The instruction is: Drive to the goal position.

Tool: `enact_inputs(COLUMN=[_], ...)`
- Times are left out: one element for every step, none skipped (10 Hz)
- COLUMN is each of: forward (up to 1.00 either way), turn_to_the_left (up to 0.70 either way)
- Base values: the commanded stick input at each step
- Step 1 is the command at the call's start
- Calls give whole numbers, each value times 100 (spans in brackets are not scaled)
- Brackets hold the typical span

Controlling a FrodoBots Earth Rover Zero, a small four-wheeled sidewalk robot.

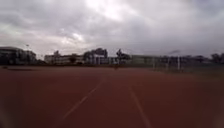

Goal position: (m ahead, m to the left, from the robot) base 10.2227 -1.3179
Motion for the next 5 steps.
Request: enact_inputs(forward=[70, 70, 70, 70, 70], turn_to_the_left=[0, -12, -21, -27, -33])
